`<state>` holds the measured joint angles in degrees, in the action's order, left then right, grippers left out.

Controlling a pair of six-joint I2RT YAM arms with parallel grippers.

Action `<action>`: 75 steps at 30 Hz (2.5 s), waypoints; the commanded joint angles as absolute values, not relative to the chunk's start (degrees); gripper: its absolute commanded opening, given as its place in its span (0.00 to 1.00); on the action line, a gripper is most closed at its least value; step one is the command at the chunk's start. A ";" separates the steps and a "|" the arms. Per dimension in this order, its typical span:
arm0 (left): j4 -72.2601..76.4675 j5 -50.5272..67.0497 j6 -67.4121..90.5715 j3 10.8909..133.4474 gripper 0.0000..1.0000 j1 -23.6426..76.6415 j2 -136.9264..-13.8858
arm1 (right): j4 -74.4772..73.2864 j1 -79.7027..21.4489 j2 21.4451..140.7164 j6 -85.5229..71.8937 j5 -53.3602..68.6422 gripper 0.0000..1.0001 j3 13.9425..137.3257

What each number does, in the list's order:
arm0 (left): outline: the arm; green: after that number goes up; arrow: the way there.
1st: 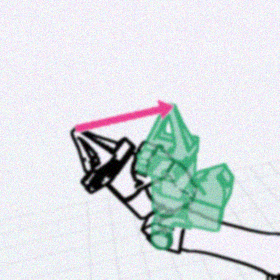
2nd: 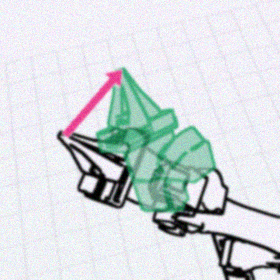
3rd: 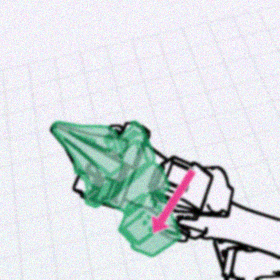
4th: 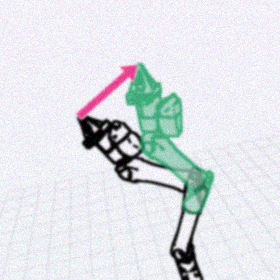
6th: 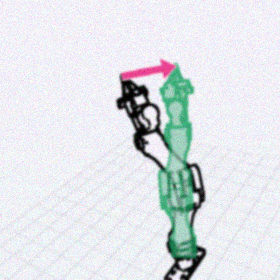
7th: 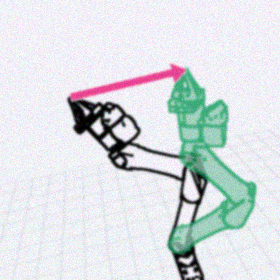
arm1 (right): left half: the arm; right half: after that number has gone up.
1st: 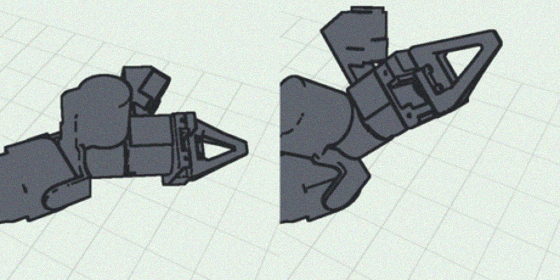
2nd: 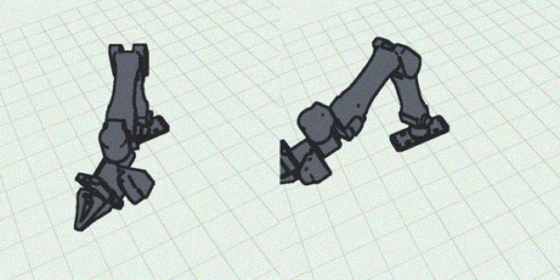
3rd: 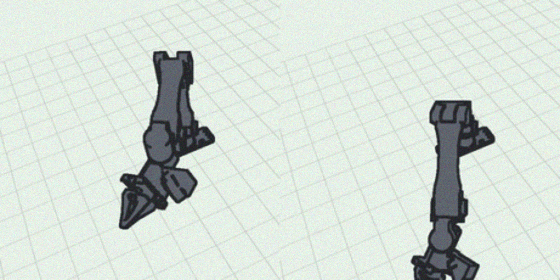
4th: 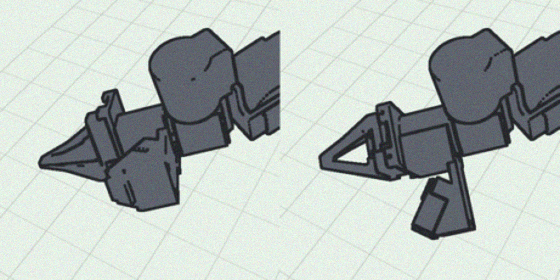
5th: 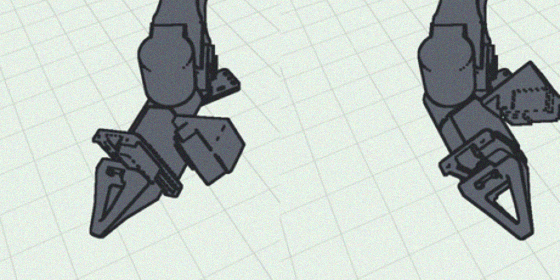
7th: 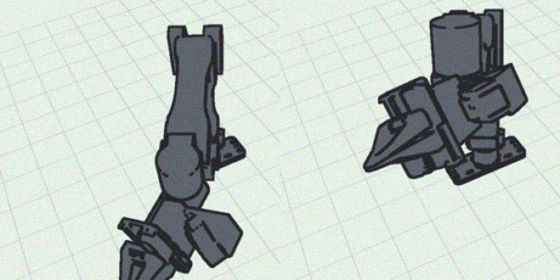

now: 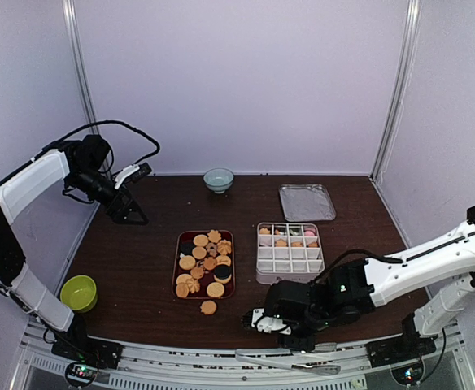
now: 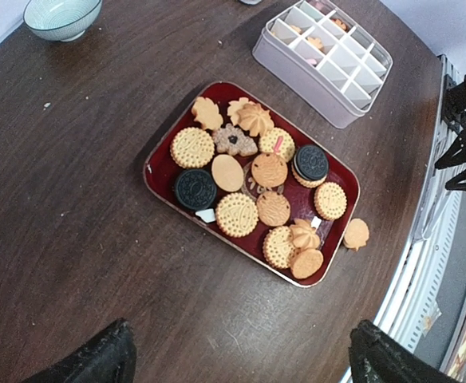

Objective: Pack the cookies
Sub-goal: Pick up the clamp from the corner of the board, then pass from the right arm to the left

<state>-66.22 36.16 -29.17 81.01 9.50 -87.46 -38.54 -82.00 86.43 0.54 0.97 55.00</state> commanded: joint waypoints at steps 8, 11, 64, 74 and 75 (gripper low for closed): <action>-67.30 35.26 -30.60 81.47 0.95 9.82 -86.46 | -35.30 -83.01 87.04 1.05 8.55 0.44 50.95; -67.28 35.34 -30.45 81.50 0.95 9.84 -86.37 | -35.49 -83.08 88.80 1.62 8.27 0.43 51.35; -65.18 62.08 -25.16 89.20 0.90 18.53 -84.26 | 21.32 -65.75 109.46 -14.52 -27.68 0.00 95.73; -65.20 66.88 -24.64 90.53 0.64 20.74 -85.73 | 36.87 -64.94 107.67 -19.71 -20.49 0.00 89.20; -65.21 67.27 -24.69 90.26 0.61 20.74 -85.75 | 37.37 -64.91 107.52 -19.77 -19.66 0.00 88.99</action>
<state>-65.89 63.26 -24.43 89.78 20.14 -85.21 28.10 -65.56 110.13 -16.40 -24.75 90.45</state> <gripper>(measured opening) 0.649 0.010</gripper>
